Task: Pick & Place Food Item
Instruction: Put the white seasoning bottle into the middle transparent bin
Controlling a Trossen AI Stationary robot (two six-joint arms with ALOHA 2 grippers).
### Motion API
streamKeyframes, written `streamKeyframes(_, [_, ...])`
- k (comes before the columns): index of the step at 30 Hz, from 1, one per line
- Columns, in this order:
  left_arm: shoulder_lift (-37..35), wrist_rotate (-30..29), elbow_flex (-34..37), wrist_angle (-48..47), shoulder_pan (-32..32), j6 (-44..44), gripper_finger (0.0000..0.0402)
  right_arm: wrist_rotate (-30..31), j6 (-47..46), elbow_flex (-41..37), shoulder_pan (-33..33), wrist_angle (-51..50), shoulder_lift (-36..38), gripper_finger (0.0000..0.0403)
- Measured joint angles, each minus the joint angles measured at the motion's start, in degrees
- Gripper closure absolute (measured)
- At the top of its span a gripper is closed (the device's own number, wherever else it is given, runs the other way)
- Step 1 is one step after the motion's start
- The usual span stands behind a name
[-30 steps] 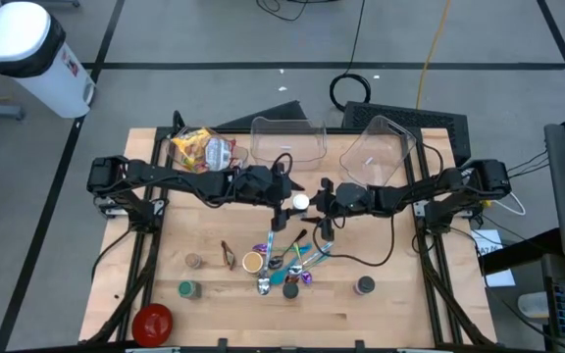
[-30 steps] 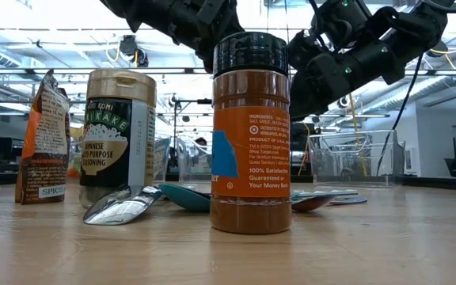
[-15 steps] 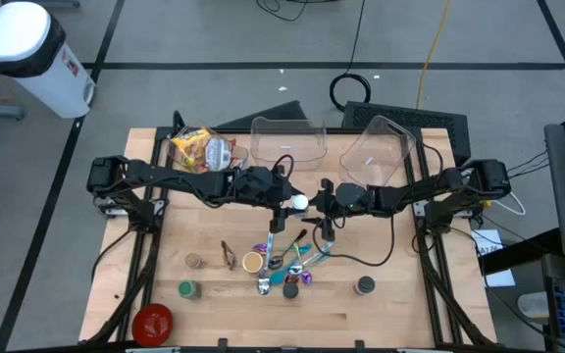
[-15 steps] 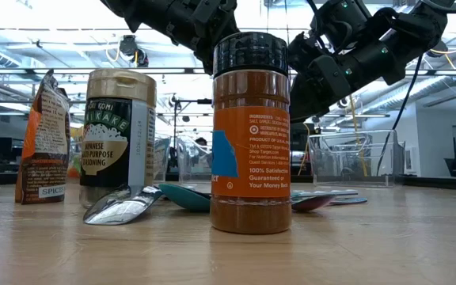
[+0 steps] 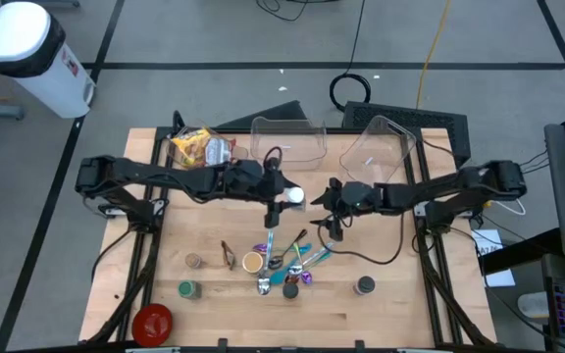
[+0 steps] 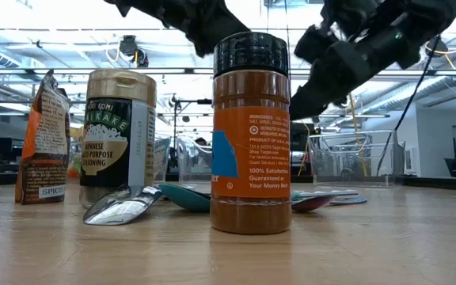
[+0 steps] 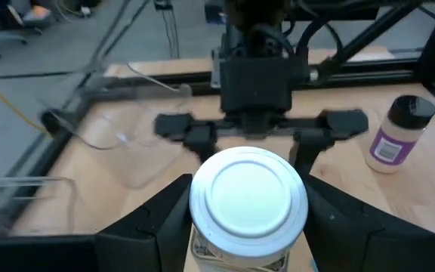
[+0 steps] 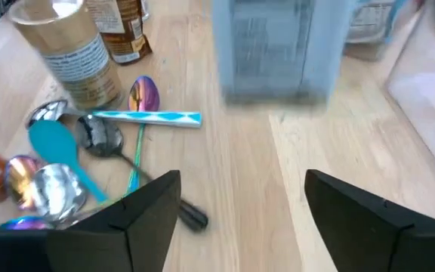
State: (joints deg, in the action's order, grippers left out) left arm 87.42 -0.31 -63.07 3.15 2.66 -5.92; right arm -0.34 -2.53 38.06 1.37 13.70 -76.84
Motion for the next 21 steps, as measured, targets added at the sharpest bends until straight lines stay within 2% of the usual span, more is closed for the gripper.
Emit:
streamKeyframes(5, [-4.82, -4.05, 0.00, -0.96, 2.17, -2.30, 0.0191, 0.10, -0.66, -0.74, 0.00, -2.97, 5.93, 0.0121])
streamKeyframes(8, [-7.45, -4.20, 0.00, -0.47, 6.69, -1.48, 0.0191, 0.25, -1.31, -1.61, 0.00, -2.71, 8.96, 0.0124])
streamKeyframes(11, [-8.59, -1.60, -0.02, -0.89, 13.18, 1.39, 0.0191, 0.31, -1.32, -2.71, 0.00, -1.24, 10.73, 0.0127])
streamKeyframes(17, [-5.65, 1.96, -0.02, 0.40, 26.00, 6.13, 0.0191, 0.44, -1.32, -5.07, 0.02, 4.35, 12.13, 0.0128])
streamKeyframes(21, [-1.13, 2.14, 0.02, 0.80, 31.25, 7.16, 0.0191, 1.42, -1.20, -5.20, 0.07, 5.39, 12.14, 0.0129])
